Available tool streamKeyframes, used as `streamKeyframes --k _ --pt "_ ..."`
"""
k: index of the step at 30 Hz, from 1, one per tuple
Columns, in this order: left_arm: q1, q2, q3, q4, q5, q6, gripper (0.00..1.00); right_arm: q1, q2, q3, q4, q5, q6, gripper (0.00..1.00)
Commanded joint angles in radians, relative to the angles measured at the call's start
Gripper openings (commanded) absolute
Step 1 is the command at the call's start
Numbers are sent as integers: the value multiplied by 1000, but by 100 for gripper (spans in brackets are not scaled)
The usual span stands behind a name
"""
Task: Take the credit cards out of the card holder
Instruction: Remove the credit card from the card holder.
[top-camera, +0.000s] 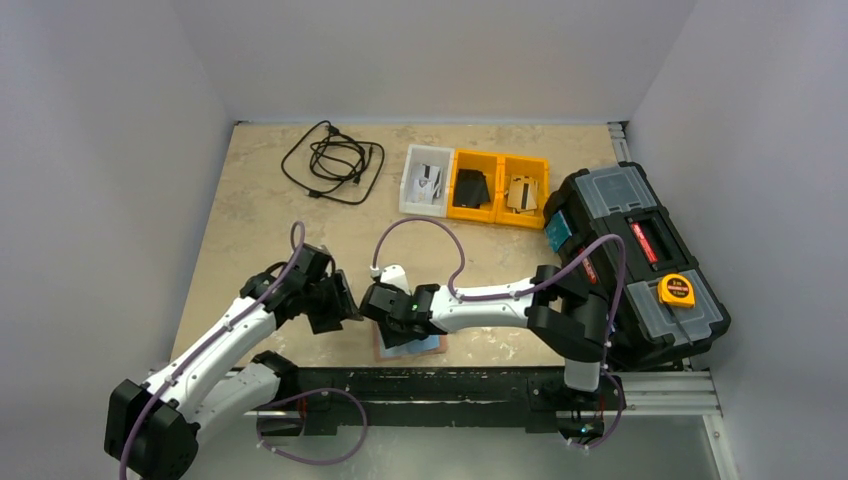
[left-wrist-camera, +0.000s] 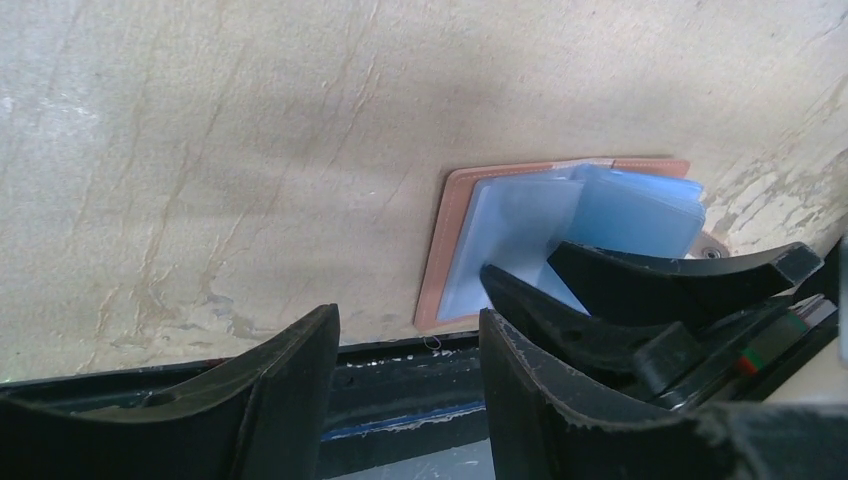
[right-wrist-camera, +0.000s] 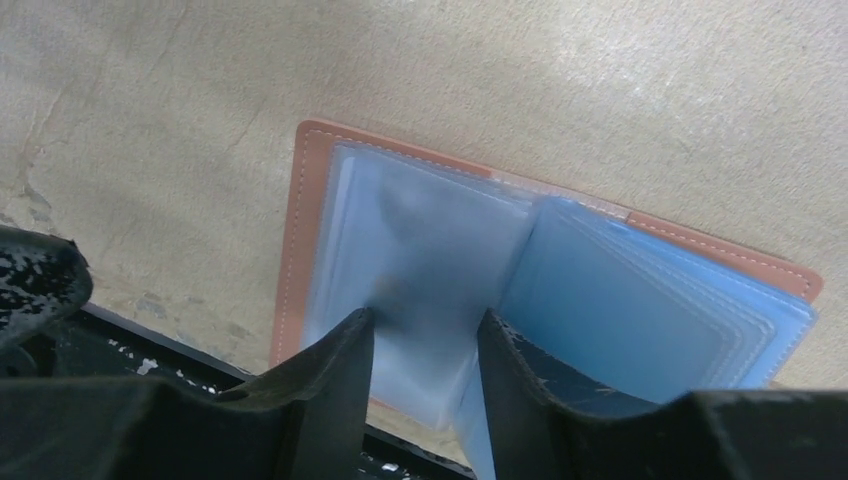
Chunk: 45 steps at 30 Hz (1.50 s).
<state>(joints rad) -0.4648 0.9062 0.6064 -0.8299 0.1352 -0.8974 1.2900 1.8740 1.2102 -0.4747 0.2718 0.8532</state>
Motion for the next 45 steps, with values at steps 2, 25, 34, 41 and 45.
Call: streamKeyframes --k 2,25,34,41,45 --pt "3 1 -43 86 73 -1 53 -4 2 -93 79 -58 42 32" --pt "-198 246 -57 361 96 -80 16 -103 -104 -333 361 -247 78 6" --pt "-217 350 -49 420 102 -77 4 -151 -141 -440 538 -346 94 6" --pt "-221 391 -59 419 87 -86 0 -190 -164 -515 656 -409 118 5" --pt "-223 380 -64 422 89 -91 0 -191 -203 -491 616 -396 105 20"
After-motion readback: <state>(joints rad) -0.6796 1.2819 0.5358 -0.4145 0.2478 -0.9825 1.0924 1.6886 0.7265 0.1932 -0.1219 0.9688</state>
